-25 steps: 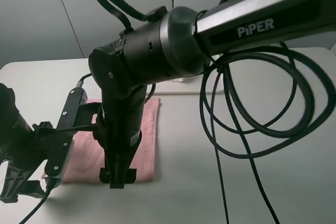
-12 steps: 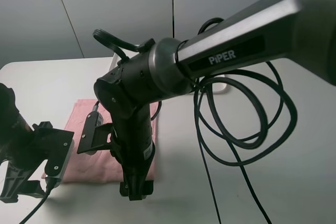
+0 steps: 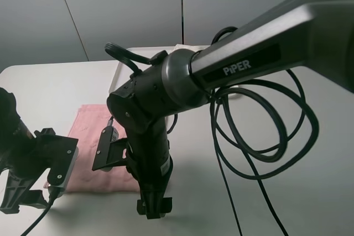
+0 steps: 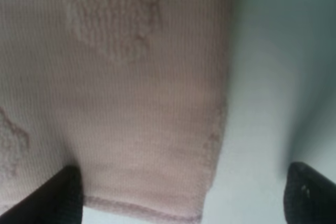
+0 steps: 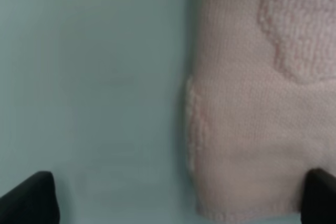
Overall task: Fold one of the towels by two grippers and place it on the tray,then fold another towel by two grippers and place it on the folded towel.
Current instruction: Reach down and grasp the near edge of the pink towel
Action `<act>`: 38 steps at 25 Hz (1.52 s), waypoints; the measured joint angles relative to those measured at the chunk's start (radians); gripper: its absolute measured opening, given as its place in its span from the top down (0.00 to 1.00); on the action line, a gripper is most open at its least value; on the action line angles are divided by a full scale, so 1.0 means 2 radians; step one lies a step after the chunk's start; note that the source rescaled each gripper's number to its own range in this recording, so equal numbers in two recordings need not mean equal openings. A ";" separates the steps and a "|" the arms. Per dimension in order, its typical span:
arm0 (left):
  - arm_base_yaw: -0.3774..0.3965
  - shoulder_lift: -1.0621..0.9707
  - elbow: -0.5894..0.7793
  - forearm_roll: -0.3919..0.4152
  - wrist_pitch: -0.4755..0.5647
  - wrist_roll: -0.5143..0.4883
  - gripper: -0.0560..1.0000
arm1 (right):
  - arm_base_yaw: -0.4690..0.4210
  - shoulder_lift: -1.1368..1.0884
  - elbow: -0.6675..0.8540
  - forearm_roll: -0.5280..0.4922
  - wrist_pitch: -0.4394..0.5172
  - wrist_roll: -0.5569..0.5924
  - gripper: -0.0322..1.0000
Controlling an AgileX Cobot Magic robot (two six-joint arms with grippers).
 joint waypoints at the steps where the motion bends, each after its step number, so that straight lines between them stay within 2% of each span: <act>1: 0.000 0.000 0.000 0.000 0.000 -0.001 0.00 | 0.000 0.000 0.004 0.002 -0.006 -0.001 0.00; 10: 0.000 0.001 0.000 0.001 -0.001 -0.001 0.00 | 0.000 -0.007 0.025 0.002 -0.048 -0.001 0.02; 13: 0.000 0.001 0.000 0.002 -0.001 -0.001 0.00 | 0.000 -0.008 0.032 -0.005 -0.069 -0.001 0.20; 19: 0.000 0.001 0.000 0.002 -0.001 -0.001 0.00 | -0.001 -0.008 0.037 -0.010 -0.097 0.008 0.76; 21: 0.000 0.001 0.000 0.002 -0.001 -0.002 0.00 | -0.001 -0.008 0.037 -0.010 -0.098 0.010 0.93; 22: 0.000 0.001 0.000 0.002 -0.001 -0.003 0.00 | -0.001 -0.008 0.037 -0.010 -0.098 0.010 0.95; 32: 0.000 0.002 0.005 0.013 -0.024 -0.023 0.02 | -0.001 -0.009 0.038 -0.008 -0.098 0.015 0.96; 36: 0.000 -0.002 0.028 0.036 -0.069 -0.024 0.21 | -0.001 -0.009 0.038 -0.005 -0.098 0.017 0.96; 38: 0.000 -0.002 0.033 0.042 -0.076 -0.024 0.39 | -0.001 -0.009 0.038 -0.004 -0.098 0.018 0.96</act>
